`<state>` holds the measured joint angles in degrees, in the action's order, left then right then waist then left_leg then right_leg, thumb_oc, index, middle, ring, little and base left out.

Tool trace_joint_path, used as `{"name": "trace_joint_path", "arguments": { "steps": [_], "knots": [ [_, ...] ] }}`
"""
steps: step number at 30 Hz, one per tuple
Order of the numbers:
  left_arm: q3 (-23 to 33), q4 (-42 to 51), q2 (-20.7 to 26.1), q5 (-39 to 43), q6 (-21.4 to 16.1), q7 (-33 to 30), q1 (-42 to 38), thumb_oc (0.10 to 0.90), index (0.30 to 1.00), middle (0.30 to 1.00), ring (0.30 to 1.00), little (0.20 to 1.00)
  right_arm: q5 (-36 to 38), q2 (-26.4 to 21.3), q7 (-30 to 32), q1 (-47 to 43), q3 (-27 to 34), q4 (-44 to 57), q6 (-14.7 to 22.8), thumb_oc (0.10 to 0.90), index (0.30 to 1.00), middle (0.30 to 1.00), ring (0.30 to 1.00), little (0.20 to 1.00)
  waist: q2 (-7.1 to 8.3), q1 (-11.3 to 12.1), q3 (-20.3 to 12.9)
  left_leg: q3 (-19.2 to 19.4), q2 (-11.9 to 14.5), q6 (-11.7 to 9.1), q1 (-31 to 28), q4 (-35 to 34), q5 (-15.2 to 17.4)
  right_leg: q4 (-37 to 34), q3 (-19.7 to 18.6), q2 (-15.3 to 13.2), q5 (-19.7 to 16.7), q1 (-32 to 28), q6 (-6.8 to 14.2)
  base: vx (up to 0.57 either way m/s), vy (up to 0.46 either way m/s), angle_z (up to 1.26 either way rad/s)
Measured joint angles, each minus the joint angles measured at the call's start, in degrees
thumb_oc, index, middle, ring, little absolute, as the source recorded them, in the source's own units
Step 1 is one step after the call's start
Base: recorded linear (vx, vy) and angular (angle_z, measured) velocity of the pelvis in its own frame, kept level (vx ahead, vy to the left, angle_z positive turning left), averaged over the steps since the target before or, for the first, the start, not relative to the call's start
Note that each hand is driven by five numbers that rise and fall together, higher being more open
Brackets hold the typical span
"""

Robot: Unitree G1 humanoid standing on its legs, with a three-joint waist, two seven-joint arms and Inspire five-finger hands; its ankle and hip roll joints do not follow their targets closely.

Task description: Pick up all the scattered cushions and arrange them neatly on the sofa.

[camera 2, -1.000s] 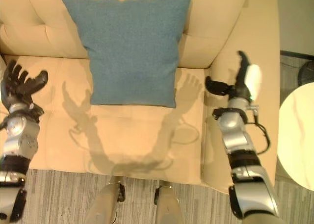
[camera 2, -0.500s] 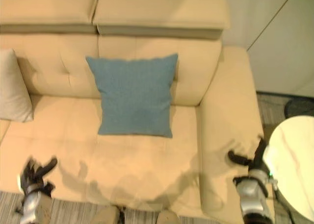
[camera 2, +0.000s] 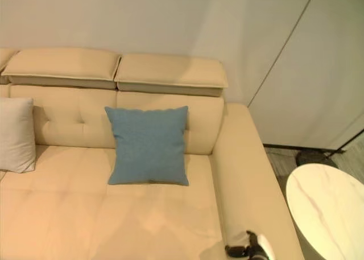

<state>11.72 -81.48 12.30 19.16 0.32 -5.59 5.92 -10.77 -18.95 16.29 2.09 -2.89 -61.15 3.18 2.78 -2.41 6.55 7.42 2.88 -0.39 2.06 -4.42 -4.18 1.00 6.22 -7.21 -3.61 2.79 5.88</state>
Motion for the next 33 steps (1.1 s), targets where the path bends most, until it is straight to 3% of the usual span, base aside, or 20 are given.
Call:
{"name": "trace_joint_path", "arguments": {
  "steps": [1,3,5,7,8,10,11,12,13,15,17,20,21,22,23,25,26,29,31,33],
  "knots": [
    [-2.1,0.3,0.1,-1.8,0.0,-0.4,-0.6,0.8,0.9,0.9,0.9,0.9,1.1,0.8,0.2,-1.5,-0.1,-2.8,0.2,0.8,0.9,0.9,0.9,0.9,-0.37,-0.2,1.0,0.1,0.7,0.7,0.2,-0.2,-0.5,0.3,1.9,0.3,-0.6,0.3,0.5,-0.25,-0.03,0.0],
    [-7.4,3.2,0.3,-4.5,-0.4,-0.4,-0.2,0.8,0.9,0.9,0.9,0.9,4.1,1.7,-0.2,-2.7,-0.2,-7.5,0.1,0.8,0.9,0.9,0.9,0.9,-1.76,1.8,1.7,2.0,3.6,2.0,0.1,-0.5,-2.3,18.8,4.5,2.2,9.4,3.3,-1.2,-0.3,-0.051,0.12],
    [-9.6,5.2,1.0,-4.8,-0.7,0.1,0.4,0.8,0.9,0.9,0.9,0.9,9.0,2.8,-0.6,-3.3,1.2,-9.4,0.0,0.8,0.9,0.9,0.9,0.9,-1.12,3.6,1.0,2.0,4.2,2.1,0.3,0.2,-2.4,28.6,4.2,2.9,13.9,2.7,0.0,-0.24,-0.085,0.04],
    [-9.5,5.5,1.0,-4.8,-0.7,-0.2,0.5,0.8,0.9,0.9,0.9,0.9,12.2,3.1,0.0,-3.9,1.9,-10.0,0.6,0.8,0.9,0.9,0.9,0.9,-0.49,4.7,0.5,2.4,4.2,1.6,1.3,0.6,-3.1,27.4,2.2,3.0,16.6,0.2,0.5,-0.35,-0.144,-0.11],
    [-10.4,5.4,1.6,-4.8,-0.7,-0.6,0.4,0.8,0.9,0.9,0.9,0.9,14.4,3.8,0.8,-4.4,3.0,-10.1,1.7,0.8,0.9,0.9,0.9,0.9,0.3,4.7,0.0,2.4,4.3,0.9,3.1,2.3,-3.3,26.9,-1.6,3.6,18.6,0.3,1.0,-0.35,-0.159,-0.03],
    [-11.9,6.5,2.3,-4.7,-0.5,-1.6,-0.5,0.8,0.9,0.9,0.9,0.9,17.7,3.5,1.9,-5.6,3.3,-9.3,1.9,0.8,0.9,0.9,0.9,0.9,1.59,4.7,-1.2,1.6,4.2,-0.7,7.7,5.5,-3.7,19.8,-6.0,4.8,22.2,-0.3,-3.8,-0.41,-0.163,0.0],
    [-12.4,7.5,1.8,-4.6,-0.7,-1.6,-2.1,0.8,0.9,0.9,0.9,0.9,19.1,2.4,1.9,-7.6,3.3,-9.4,1.7,0.8,0.9,0.9,0.9,0.9,0.33,5.1,-0.6,0.9,5.8,-2.6,10.0,6.7,-5.0,16.7,-6.2,6.9,21.5,-0.1,-6.9,-0.48,-0.124,-0.16],
    [-13.7,8.0,1.3,-4.5,-0.7,-1.8,-2.6,0.8,0.9,0.9,0.9,0.9,19.7,0.9,1.3,-8.2,2.8,-9.2,1.6,0.8,0.9,0.9,0.9,0.9,-1.99,5.7,0.0,-0.5,7.0,-2.6,10.8,7.3,-6.3,16.0,-6.2,8.9,19.4,0.5,-7.8,-0.48,-0.123,-0.12],
    [-14.0,8.4,1.1,-4.5,-0.7,-2.0,-2.9,0.8,0.9,0.9,0.9,0.9,20.1,0.4,1.4,-8.4,1.9,-8.5,1.5,0.8,0.9,0.9,0.9,0.9,-2.28,5.4,-0.2,-1.7,7.4,-3.7,11.5,7.8,-7.1,15.8,-6.2,9.3,19.4,0.8,-8.0,-0.3,-0.085,-0.07],
    [-14.9,8.4,0.1,-3.4,-1.3,-2.6,-3.2,0.8,0.9,0.9,0.9,0.9,19.8,-1.3,1.5,-8.5,0.8,-7.0,1.7,0.8,0.9,0.9,0.9,0.9,-5.69,4.7,0.7,-2.7,8.7,-4.4,12.4,8.2,-8.0,16.7,-5.2,11.0,18.9,1.5,-9.0,-0.35,-0.114,0.14],
    [-15.1,8.2,-0.5,-3.1,-1.9,-2.9,-4.2,0.8,0.9,0.9,0.9,0.9,18.9,-2.8,1.7,-8.4,-0.5,-5.8,1.8,0.8,0.9,0.9,0.9,0.9,-6.57,4.6,1.9,-3.7,9.2,-6.6,12.8,8.3,-10.3,16.8,-4.7,11.5,18.4,1.5,-9.6,-0.33,-0.05,0.13],
    [-14.9,6.7,-0.6,-2.2,-1.9,-3.0,-5.1,0.8,0.9,0.9,0.9,0.9,16.6,-2.6,1.6,-8.6,-1.8,-5.9,2.1,0.8,0.9,0.9,0.9,0.9,-6.01,4.1,3.4,-3.8,8.2,-7.6,13.4,8.8,-14.0,17.4,-2.5,10.4,18.6,1.3,-10.8,-0.36,-0.013,0.24],
    [-14.9,6.0,-0.5,-2.1,-1.8,-3.0,-5.3,0.8,0.9,0.9,0.9,0.9,16.2,-2.4,1.6,-8.2,-1.8,-6.0,2.1,0.8,0.9,0.9,0.9,0.9,-5.33,3.7,3.7,-3.7,7.7,-7.4,13.3,9.7,-13.1,17.2,-1.8,9.8,18.4,0.9,-11.6,-0.35,-0.006,0.35],
    [-14.8,5.0,-0.5,-2.1,-1.8,-2.8,-5.5,0.8,0.9,0.9,0.9,0.9,15.6,-1.6,1.3,-7.6,-2.6,-6.3,2.1,0.8,0.9,0.9,0.9,0.9,-4.18,3.6,3.8,-3.9,6.1,-6.0,14.1,15.9,-6.5,16.8,-1.5,8.1,17.8,0.4,-12.2,-0.31,0.039,0.16],
    [-14.3,4.2,-0.5,-2.2,-1.6,-2.7,-4.8,0.8,0.9,0.9,0.9,0.9,15.3,-1.5,1.1,-7.0,-2.9,-6.7,2.1,0.8,0.9,0.9,0.9,0.9,-2.65,3.2,3.4,-3.5,4.9,-5.1,13.7,19.2,-3.0,15.8,-1.2,6.8,17.0,0.4,-11.4,-0.41,0.087,0.28],
    [-12.7,0.9,-0.6,-2.5,-1.1,-2.5,-5.4,0.8,0.9,0.9,0.9,0.9,15.1,-0.2,-0.5,-6.3,-3.0,-10.8,0.8,0.8,0.9,0.9,0.9,0.9,-1.62,1.3,3.1,-3.4,3.2,-3.8,12.9,31.5,5.8,12.8,1.2,4.1,15.1,-1.4,-10.2,-0.28,0.13,0.5],
    [-12.4,0.5,-0.6,-2.5,-1.1,-2.5,-5.4,0.8,0.9,0.9,0.9,0.9,15.1,0.3,-1.0,-6.1,-2.9,-11.8,-0.2,0.8,0.9,0.9,0.9,0.9,-1.78,1.3,3.3,-3.4,3.2,-3.5,11.8,32.1,6.6,12.3,1.1,3.7,15.1,-1.9,-10.1,-0.19,0.212,0.37],
    [-11.6,-0.9,-0.7,-4.3,-0.3,-2.5,-4.8,0.8,0.9,0.9,0.9,0.9,15.2,1.9,-2.5,-4.4,-2.9,-13.9,-3.0,0.8,0.9,0.9,0.9,0.9,-3.03,0.5,3.9,-6.2,1.9,-6.4,4.7,26.9,9.8,14.0,1.0,2.6,14.9,-2.1,-9.4,-0.19,0.228,0.1],
    [-11.6,-1.6,-0.4,-6.2,0.0,-2.6,-4.3,0.8,0.9,0.9,0.9,0.9,15.4,2.7,-3.0,-3.7,-2.8,-14.4,-3.1,0.8,0.9,0.9,0.9,0.9,-2.81,-1.1,2.7,-8.9,0.2,-4.8,2.2,20.9,11.3,15.6,0.8,0.7,14.5,0.0,-7.4,-0.25,0.32,0.0],
    [-11.8,-1.3,-0.4,-7.0,-0.1,-2.6,-4.4,0.8,0.9,0.9,0.9,0.9,15.4,2.6,-3.4,-3.4,-2.5,-14.2,-2.9,0.8,0.9,0.9,0.9,0.9,-4.27,-2.4,2.2,-9.6,-0.1,-3.1,1.0,16.4,13.4,15.2,1.2,0.6,14.8,0.5,-5.5,-0.2,0.247,0.03]
  ]
}}
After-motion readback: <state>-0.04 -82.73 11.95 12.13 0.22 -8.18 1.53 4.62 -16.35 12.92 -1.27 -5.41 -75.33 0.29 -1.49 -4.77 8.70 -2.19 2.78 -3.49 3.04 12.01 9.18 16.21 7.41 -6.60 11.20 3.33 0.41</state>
